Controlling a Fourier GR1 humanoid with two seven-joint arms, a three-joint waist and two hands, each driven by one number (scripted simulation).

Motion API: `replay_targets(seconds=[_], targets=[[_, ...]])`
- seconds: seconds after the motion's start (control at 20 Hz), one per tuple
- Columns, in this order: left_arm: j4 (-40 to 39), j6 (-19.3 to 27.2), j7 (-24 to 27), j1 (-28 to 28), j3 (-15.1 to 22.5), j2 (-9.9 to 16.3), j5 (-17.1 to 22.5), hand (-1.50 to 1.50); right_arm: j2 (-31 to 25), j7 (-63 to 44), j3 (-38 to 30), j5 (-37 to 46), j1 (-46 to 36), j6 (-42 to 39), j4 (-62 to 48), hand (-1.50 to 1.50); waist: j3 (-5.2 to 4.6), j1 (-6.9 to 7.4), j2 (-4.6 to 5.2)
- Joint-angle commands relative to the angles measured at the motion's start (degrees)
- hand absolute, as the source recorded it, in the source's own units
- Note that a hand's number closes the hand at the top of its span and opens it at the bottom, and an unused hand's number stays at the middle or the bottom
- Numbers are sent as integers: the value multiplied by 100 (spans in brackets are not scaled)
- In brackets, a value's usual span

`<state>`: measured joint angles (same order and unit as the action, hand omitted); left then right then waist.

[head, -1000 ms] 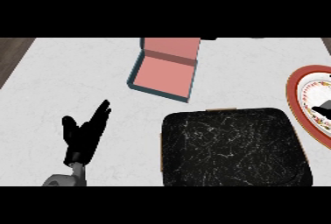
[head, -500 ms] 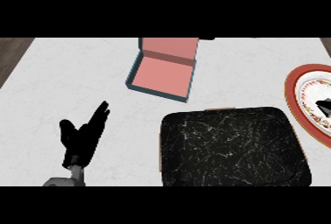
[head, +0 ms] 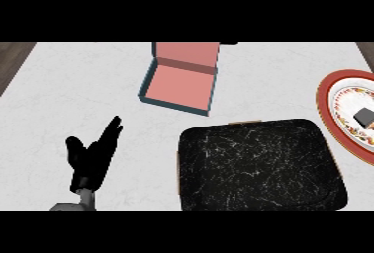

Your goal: Pick the cupcake from the tray and place it in the plate

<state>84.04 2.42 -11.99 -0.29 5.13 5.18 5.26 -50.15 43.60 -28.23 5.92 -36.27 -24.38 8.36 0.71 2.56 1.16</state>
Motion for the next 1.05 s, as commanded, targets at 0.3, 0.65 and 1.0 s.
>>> replay_targets(seconds=[0.3, 0.65, 1.0], targets=[[95, -35, -258, 95, -37, 50, 74, 0, -450, 866, 244, 133, 947, -1606, 312, -150, 0, -130, -20], [20, -81, -121, 211, -28, -6, 100, 0, -561, 1260, 475, 285, 1492, -1328, 621, -150, 2, -154, -21], [-167, -21, 49, 298, -122, -22, 64, 0, -517, 1724, 570, 232, 2058, -1300, 740, -150, -16, -246, -57]])
